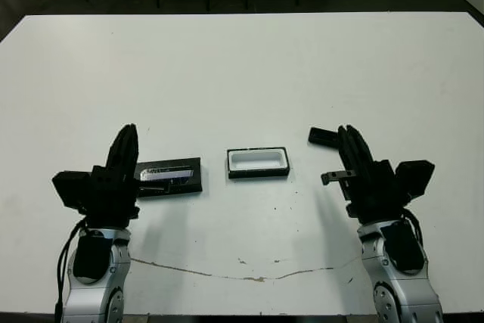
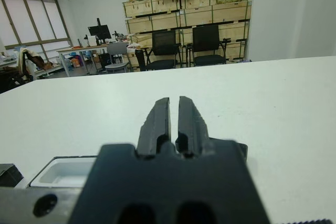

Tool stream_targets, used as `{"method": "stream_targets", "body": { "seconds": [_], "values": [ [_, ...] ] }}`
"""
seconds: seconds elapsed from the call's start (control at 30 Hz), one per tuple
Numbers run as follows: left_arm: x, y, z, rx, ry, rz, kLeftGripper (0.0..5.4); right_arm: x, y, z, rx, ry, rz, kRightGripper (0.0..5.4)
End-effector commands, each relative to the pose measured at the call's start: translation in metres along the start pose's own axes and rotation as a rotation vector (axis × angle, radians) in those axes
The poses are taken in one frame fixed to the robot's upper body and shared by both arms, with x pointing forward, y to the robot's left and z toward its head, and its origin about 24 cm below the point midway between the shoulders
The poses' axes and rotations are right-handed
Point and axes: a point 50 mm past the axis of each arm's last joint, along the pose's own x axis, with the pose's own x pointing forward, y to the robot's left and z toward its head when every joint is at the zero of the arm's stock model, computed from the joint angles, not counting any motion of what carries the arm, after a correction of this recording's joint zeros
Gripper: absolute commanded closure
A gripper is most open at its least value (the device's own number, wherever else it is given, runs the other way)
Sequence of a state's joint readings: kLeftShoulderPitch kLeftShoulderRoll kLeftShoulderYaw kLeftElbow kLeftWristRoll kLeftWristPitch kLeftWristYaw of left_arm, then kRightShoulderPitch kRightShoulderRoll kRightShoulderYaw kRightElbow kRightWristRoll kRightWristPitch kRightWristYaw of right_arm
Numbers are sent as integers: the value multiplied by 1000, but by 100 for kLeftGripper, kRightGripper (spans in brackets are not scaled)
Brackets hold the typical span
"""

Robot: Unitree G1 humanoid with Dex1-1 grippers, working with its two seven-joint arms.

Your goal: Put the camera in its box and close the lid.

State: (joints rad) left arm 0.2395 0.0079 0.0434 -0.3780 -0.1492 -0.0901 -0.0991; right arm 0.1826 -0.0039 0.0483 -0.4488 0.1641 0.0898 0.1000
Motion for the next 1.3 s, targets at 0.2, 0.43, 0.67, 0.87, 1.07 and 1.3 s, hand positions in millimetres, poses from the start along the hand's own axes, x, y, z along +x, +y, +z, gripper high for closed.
{"method": "stream_targets", "body": {
  "seconds": [0.2,0.43,0.67,0.87,1.07,1.3],
  "values": [
    [-2,-1,-3,-8,35,-9,540,-3,-3,-4,-19,34,-1,538],
    [-4,-2,-4,5,39,-9,540,-1,-17,10,-116,7,68,538],
    [-5,-2,-5,5,38,-12,540,23,-52,48,-293,-70,161,538],
    [-5,-2,-6,-7,47,-4,540,53,-85,73,-555,-47,280,538],
    [-5,-2,-7,0,50,-9,540,71,-104,78,-671,151,400,463],
    [-5,-2,-8,13,51,-8,540,84,-110,68,-651,366,569,341]
  ]
}}
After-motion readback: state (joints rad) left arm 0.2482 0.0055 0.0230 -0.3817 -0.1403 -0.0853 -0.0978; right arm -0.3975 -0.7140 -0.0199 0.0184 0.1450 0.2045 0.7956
